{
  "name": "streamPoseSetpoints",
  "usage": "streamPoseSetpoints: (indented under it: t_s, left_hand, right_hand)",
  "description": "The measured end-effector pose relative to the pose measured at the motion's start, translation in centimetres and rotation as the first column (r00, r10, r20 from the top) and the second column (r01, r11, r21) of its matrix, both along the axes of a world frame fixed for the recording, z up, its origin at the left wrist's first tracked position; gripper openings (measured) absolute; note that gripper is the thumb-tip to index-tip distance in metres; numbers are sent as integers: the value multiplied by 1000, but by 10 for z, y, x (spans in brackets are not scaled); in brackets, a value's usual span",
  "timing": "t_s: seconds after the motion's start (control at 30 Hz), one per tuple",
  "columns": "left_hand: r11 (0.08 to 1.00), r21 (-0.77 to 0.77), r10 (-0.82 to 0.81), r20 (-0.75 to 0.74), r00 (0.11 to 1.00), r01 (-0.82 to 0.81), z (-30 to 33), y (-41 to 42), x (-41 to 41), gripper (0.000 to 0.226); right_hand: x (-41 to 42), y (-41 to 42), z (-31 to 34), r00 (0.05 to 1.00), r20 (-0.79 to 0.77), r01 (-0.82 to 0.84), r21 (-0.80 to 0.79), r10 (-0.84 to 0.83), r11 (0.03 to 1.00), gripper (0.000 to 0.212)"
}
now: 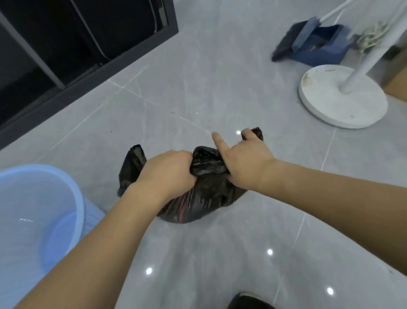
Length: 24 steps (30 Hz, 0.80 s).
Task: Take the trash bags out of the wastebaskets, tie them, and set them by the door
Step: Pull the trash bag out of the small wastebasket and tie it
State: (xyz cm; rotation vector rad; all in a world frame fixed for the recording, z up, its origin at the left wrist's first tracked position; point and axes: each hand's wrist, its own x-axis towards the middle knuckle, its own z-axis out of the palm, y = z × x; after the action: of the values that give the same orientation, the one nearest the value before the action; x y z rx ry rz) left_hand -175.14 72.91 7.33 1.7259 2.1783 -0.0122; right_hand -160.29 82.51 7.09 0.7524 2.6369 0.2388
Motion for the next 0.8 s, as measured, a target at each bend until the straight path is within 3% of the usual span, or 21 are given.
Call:
streamPoseSetpoints:
  t_s: [0.07,0.13,0.23,0.33,0.4,0.43,0.5,0.6,0.7,0.8]
  left_hand:
    - [999,-31,30,-99,995,-33,3,-9,-5,8]
    - [987,-118,82,-222,972,-110,3,-18,-12,15]
    - [938,-234,168,-343,924,-257,-9,-32,-14,41]
    - [841,-365,222,-438,871,-398,-31,-39,-4,70]
    - [782,-468,163,-483,860,-411,-36,-39,1,60]
    - [762,-537,69,-487,870,-361,-38,-37,3,49]
    - [707,-650,-88,-471,878,-278,-35,-37,8,38]
    - [613,-742,-145,-444,884,-272,-50,-47,5,45]
    - [570,-765,-3,-366,931,-299,-65,-58,-6,42]
    - [577,-743,314,-180,932,-337,-71,-67,-14,25]
  right_hand:
    - [-1,-4,-5,997,78,32,-80,-26,996,39]
    - [5,-5,-10,968,242,106,-174,-62,979,25]
    - [11,-2,-19,877,459,305,-308,-140,901,28]
    - [15,-4,-23,816,549,453,-413,-180,790,35]
    - [18,-6,-23,802,572,491,-468,-171,735,45]
    - [20,-7,-25,782,599,533,-503,-170,680,50]
    - [25,-9,-31,709,668,680,-567,-223,464,51]
    - [36,-13,-42,646,717,763,-607,-262,220,37]
    - [53,-16,-59,585,763,797,-604,-275,21,39]
    - [65,-17,-76,586,779,766,-622,-222,-162,45]
